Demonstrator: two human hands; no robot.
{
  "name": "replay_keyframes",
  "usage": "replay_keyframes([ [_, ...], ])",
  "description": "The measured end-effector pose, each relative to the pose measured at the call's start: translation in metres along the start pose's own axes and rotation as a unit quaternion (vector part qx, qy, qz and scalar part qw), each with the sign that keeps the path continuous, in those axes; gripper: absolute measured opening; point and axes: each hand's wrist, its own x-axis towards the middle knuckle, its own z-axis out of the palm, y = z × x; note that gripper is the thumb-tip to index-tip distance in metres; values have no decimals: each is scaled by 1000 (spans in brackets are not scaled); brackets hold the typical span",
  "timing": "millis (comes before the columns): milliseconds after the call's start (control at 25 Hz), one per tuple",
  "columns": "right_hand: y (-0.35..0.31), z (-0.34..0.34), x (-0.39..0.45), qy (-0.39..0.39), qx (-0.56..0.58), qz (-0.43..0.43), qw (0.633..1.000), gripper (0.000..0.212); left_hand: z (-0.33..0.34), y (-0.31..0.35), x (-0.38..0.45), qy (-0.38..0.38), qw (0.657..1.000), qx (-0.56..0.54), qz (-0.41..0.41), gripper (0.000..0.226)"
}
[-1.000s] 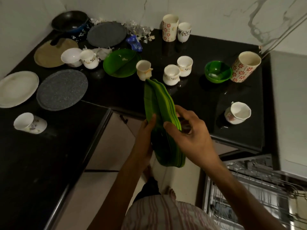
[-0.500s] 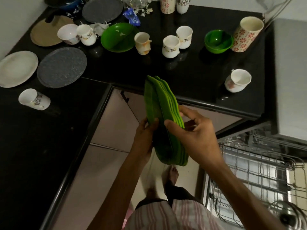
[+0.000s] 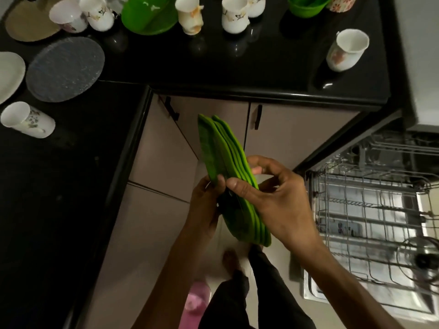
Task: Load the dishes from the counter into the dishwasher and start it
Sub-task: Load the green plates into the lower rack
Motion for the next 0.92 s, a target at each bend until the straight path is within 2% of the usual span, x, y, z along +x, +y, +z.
replay_keyframes([
  [320,44,-30,-44,26,-22,32,999,24,12,-76,-20,-12,998,-6,-68,24],
  [520,68,-69,-71,32,-7,43,999,16,39,-119,-38,-24,996,3,-81,27],
  [720,104,-124,-103,19,-27,31,999,24,77,-166,-66,-47,996,-5,-78,29],
  [920,150,-175,-135,20,-130,13,991,35,110,-229,-87,-61,993,-20,-95,26],
])
